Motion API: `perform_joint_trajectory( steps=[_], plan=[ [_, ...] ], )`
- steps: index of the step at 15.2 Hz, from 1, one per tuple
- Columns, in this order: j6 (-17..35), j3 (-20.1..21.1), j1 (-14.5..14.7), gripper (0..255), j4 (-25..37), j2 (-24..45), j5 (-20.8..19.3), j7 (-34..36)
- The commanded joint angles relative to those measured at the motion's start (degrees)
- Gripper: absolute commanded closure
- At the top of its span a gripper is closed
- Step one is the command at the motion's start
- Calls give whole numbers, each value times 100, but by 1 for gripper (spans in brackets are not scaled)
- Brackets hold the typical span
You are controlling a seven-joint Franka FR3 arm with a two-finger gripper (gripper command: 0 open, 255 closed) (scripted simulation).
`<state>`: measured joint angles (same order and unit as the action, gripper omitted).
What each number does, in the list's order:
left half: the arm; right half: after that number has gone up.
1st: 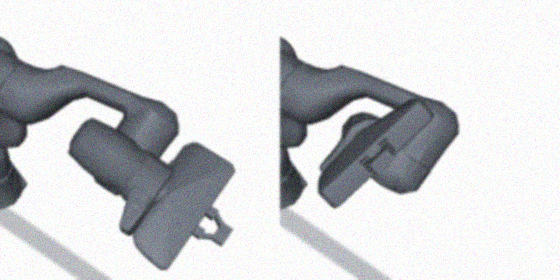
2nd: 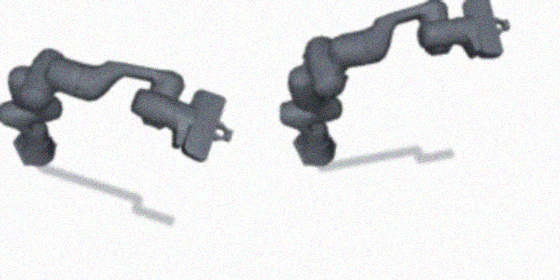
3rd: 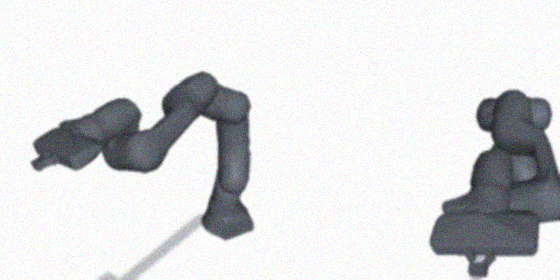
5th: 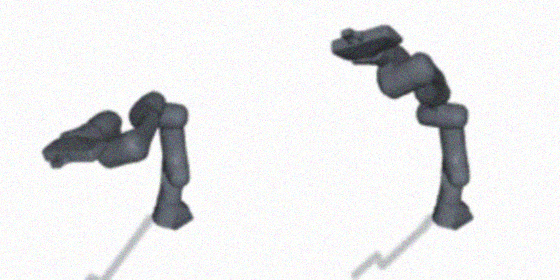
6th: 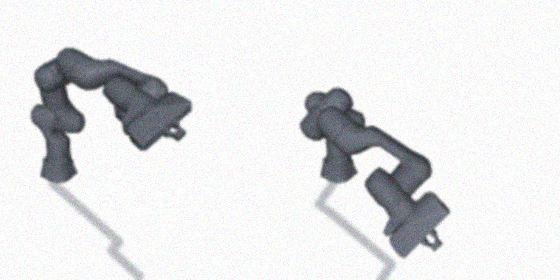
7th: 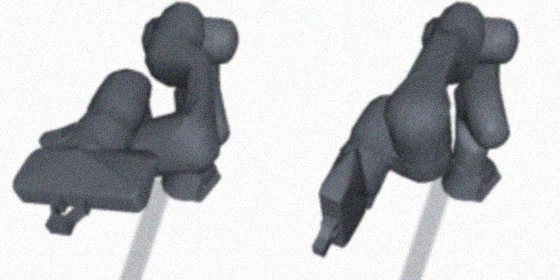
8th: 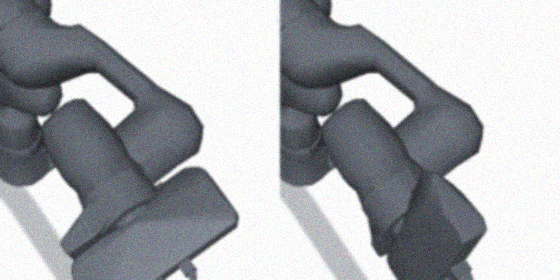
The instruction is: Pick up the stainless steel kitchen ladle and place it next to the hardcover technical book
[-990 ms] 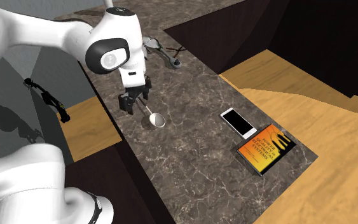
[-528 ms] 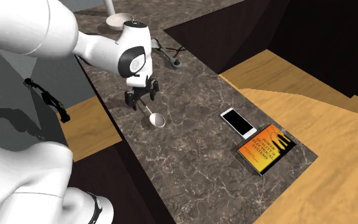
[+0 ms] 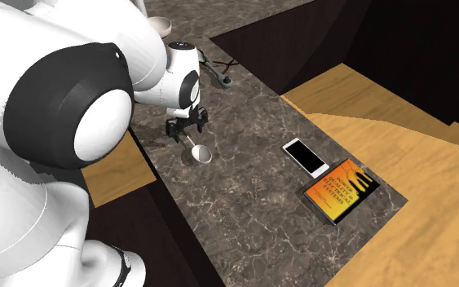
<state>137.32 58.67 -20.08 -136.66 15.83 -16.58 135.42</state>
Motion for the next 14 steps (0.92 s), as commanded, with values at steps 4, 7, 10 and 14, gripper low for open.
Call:
perform_joint_trajectory(
  steps=[4, 7, 10, 14],
  plan=[
    [156, -242, 214, 0, -19, 226, -301, 221],
    [156, -242, 214, 0, -19, 226, -301, 221],
    [156, -241, 213, 255, -19, 225, -299, 220],
    [156, -241, 213, 255, -19, 225, -299, 220]
  ],
)
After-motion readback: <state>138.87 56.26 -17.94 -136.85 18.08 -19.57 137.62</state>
